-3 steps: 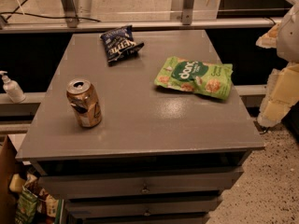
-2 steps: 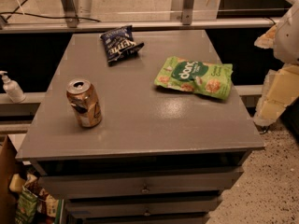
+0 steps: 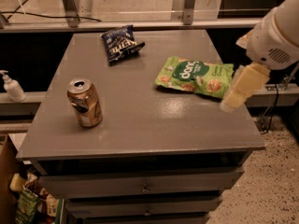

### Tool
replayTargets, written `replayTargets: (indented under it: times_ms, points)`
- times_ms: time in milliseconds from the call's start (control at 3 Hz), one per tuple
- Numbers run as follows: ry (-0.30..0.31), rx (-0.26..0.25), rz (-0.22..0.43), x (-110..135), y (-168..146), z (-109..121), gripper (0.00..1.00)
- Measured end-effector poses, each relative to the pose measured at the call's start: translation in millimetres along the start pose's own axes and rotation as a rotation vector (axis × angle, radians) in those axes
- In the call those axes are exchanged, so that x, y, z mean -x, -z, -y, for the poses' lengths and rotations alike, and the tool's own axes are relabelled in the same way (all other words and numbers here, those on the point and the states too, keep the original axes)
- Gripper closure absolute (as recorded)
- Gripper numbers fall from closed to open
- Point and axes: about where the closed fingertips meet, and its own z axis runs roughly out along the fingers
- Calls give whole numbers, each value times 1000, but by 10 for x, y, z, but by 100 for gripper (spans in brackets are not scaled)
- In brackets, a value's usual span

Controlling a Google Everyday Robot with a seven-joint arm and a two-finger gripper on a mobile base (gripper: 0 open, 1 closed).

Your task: Move blue chip bag near orange can

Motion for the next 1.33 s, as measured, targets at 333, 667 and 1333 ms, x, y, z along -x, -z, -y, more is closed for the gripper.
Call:
replayTargets:
  times_ms: [333,667,1333]
  points:
    - [-57,-36,117,267,-302,284,0]
    - [-105,-73,242,654,-535,577,0]
    - [-108,-95,279,778,-674,616,0]
